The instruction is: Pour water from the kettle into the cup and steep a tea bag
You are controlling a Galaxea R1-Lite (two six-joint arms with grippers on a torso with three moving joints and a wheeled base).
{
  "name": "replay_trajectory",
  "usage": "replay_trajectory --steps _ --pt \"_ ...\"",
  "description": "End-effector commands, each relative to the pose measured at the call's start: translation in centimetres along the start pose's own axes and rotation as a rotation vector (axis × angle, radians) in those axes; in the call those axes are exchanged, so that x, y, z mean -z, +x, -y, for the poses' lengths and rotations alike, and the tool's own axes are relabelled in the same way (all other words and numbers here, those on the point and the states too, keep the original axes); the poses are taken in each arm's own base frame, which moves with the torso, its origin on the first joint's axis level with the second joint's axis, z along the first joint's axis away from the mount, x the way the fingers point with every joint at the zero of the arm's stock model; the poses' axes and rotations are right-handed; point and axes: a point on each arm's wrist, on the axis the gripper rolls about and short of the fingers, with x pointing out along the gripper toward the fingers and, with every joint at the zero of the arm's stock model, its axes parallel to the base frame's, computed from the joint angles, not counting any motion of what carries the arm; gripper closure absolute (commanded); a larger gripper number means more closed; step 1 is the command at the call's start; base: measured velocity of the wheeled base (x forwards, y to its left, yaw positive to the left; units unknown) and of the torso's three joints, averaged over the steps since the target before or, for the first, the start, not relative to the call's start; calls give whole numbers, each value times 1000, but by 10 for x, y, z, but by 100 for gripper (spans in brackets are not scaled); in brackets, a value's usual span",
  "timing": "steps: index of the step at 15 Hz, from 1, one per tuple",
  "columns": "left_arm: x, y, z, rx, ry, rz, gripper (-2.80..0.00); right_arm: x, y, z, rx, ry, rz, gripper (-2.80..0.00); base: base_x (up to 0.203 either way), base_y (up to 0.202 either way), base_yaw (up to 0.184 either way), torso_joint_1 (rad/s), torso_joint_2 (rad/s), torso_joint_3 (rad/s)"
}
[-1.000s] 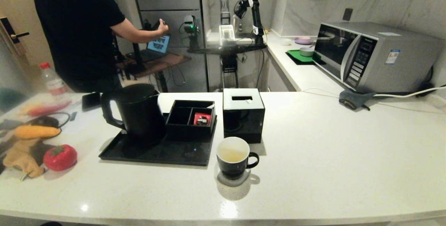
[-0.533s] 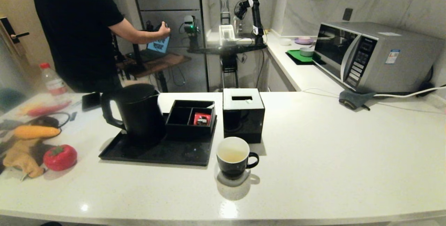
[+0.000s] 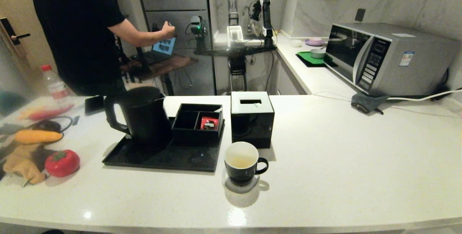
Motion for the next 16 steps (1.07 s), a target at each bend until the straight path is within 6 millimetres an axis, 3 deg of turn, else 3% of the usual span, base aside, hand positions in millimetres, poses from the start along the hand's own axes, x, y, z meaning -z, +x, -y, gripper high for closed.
replay_trajectory --steps 1,16 --pt "0 0 0 0 -1 0 0 0 0 0 1 8 -5 0 0 0 0 0 0 0" --pt "0 0 0 0 -1 0 0 0 0 0 4 38 -8 0 0 0 0 0 0 0"
